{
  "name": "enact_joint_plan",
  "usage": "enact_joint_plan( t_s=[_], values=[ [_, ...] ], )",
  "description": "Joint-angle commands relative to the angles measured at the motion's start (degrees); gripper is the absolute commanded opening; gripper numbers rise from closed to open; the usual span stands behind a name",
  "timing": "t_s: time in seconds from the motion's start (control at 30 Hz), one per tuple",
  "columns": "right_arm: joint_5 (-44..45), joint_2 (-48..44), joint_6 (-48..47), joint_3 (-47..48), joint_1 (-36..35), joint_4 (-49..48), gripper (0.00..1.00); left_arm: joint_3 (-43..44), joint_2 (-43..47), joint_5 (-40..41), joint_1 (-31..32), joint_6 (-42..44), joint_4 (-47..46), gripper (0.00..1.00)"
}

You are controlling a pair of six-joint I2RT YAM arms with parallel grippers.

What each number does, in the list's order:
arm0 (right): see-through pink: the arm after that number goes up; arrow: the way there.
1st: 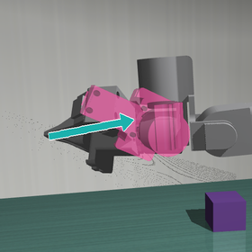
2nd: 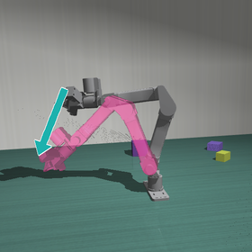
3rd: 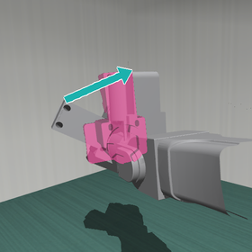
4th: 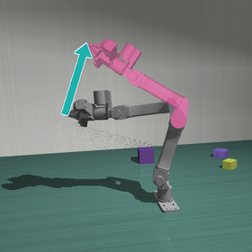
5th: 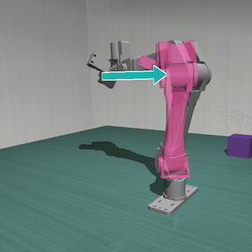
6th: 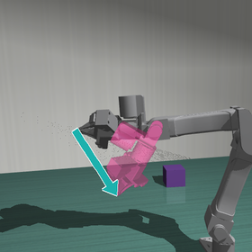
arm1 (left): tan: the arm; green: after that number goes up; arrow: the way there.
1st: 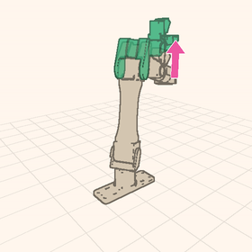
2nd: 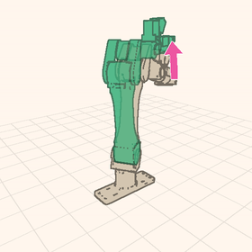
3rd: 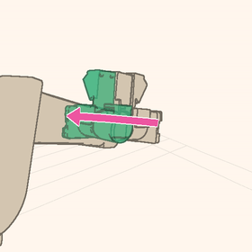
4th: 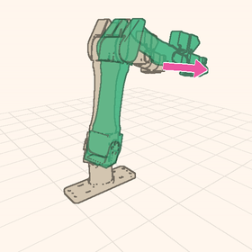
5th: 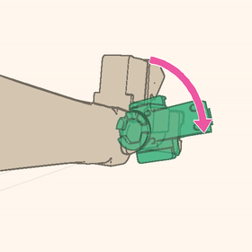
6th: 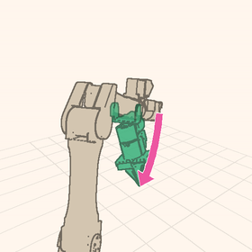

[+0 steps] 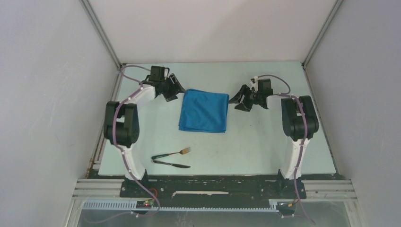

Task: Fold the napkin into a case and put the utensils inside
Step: Smooth out the lower triangle-folded napkin at the center of the board.

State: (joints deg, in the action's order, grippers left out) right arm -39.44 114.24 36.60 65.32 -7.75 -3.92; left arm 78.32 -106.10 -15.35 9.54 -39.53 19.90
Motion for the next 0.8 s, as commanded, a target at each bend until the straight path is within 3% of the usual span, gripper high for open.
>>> enact_joint_plan(
  t_s=[0.0, 0.13, 0.43, 0.67, 0.77],
  values=[
    [-0.2, 6.6, 3.0, 7.0, 0.1, -2.3, 0.71, 5.2, -8.4, -2.7, -0.3, -1.8, -4.8, 0.66],
    [0.5, 10.5, 3.7, 11.5, 0.0, -0.7, 0.66, 10.0, -13.1, -0.8, -0.3, 0.1, -3.2, 0.64],
    [3.9, 14.6, 2.3, 20.0, -1.5, 7.1, 0.49, 15.0, -18.9, -0.5, -0.3, 0.4, -1.9, 0.48],
    [7.5, 16.3, 0.6, 23.7, -3.0, 11.6, 0.48, 15.9, -21.1, -1.1, -0.2, 0.0, -1.8, 0.39],
    [7.9, 17.1, 0.9, 24.4, -2.9, 12.0, 0.37, 17.1, -22.2, -0.5, -0.3, 0.1, -0.8, 0.38]
  ],
)
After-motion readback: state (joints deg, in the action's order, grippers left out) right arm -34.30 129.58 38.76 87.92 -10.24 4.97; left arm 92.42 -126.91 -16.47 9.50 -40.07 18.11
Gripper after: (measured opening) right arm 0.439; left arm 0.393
